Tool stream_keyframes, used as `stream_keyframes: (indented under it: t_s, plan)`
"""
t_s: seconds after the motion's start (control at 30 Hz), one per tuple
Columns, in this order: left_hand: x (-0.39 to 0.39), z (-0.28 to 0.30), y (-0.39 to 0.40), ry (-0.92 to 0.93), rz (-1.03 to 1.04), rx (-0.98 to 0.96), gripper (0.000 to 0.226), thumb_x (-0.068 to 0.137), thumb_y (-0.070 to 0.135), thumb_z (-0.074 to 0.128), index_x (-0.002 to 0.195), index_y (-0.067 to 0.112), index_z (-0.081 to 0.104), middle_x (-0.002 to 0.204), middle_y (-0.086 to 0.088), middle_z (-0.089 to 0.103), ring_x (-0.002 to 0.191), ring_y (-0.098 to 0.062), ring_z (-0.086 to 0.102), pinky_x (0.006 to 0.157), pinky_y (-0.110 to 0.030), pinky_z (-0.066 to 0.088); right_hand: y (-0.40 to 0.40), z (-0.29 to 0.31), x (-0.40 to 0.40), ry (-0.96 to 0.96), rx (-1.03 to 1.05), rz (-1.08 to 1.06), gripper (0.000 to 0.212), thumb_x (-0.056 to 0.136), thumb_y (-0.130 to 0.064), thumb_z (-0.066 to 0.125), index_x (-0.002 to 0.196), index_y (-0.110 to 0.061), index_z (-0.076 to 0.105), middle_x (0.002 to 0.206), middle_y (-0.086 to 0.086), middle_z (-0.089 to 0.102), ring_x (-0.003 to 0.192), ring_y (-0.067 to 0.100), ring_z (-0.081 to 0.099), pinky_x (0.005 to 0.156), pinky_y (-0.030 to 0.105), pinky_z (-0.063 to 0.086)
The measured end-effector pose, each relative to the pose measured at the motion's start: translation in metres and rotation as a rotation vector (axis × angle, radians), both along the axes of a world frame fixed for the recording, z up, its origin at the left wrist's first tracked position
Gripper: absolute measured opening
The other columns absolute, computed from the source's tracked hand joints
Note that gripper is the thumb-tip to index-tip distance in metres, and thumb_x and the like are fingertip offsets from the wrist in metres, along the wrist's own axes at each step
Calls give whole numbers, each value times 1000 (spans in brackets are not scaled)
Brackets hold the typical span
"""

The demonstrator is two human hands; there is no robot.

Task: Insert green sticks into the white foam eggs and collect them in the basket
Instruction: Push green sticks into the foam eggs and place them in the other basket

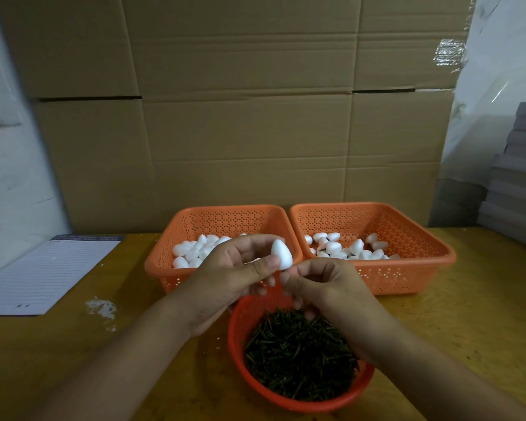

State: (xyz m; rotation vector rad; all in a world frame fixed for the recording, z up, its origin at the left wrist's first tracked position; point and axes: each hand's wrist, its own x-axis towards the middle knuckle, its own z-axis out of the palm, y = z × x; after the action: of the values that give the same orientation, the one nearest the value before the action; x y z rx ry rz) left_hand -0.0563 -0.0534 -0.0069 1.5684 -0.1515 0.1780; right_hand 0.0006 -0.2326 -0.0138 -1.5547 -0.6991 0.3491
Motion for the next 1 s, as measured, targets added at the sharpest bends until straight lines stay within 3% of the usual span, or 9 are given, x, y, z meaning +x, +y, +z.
stream_keyframes:
  t_s: [0.17, 0.4, 0.57, 0.7, 0.9, 1.0]
  plan:
    - [0, -1, -3, -53, 70, 101, 36, 75, 32, 78, 110, 26, 73, 105, -6, 76, 81, -13, 67, 69, -20, 54, 1, -1, -2, -54, -37, -41, 15, 89, -18, 71, 80, -7, 75, 61, -1, 65, 53, 4, 55, 49, 18, 44]
    - [-1, 1, -2, -39, 56, 197, 34, 81, 31, 72, 115, 26, 72, 91, 6, 76, 69, -4, 63, 69, -16, 52, -1, 2, -2, -103, -84, -42, 21, 90, -17, 72, 70, -11, 74, 61, 8, 63, 52, 10, 52, 49, 19, 43]
    - [0, -1, -4, -61, 86, 140, 34, 78, 33, 74, 110, 25, 74, 95, -5, 77, 66, -6, 62, 67, -18, 53, 2, 1, -5, -86, -37, -77, 23, 90, -15, 71, 67, -15, 73, 54, -1, 61, 47, 4, 51, 46, 17, 41]
    - [2, -6, -8, -71, 116, 115, 48, 76, 30, 75, 121, 14, 66, 94, -4, 77, 66, -6, 63, 66, -18, 53, 3, 1, -7, -108, -25, -82, 27, 92, -16, 69, 65, -16, 74, 53, -3, 60, 46, 3, 50, 46, 17, 40]
    - [3, -5, -7, -74, 116, 123, 47, 78, 30, 74, 121, 15, 66, 96, -6, 77, 65, -6, 61, 67, -18, 53, 2, 3, -7, -104, -13, -67, 32, 92, -15, 69, 61, -20, 72, 53, -4, 60, 46, 3, 50, 46, 16, 41]
    - [3, -5, -8, -90, 122, 120, 45, 76, 32, 75, 117, 17, 67, 99, -6, 76, 64, -5, 62, 66, -18, 53, 3, 2, -7, -82, -4, -74, 24, 93, -16, 68, 69, -15, 73, 54, -3, 60, 47, 3, 52, 46, 17, 42]
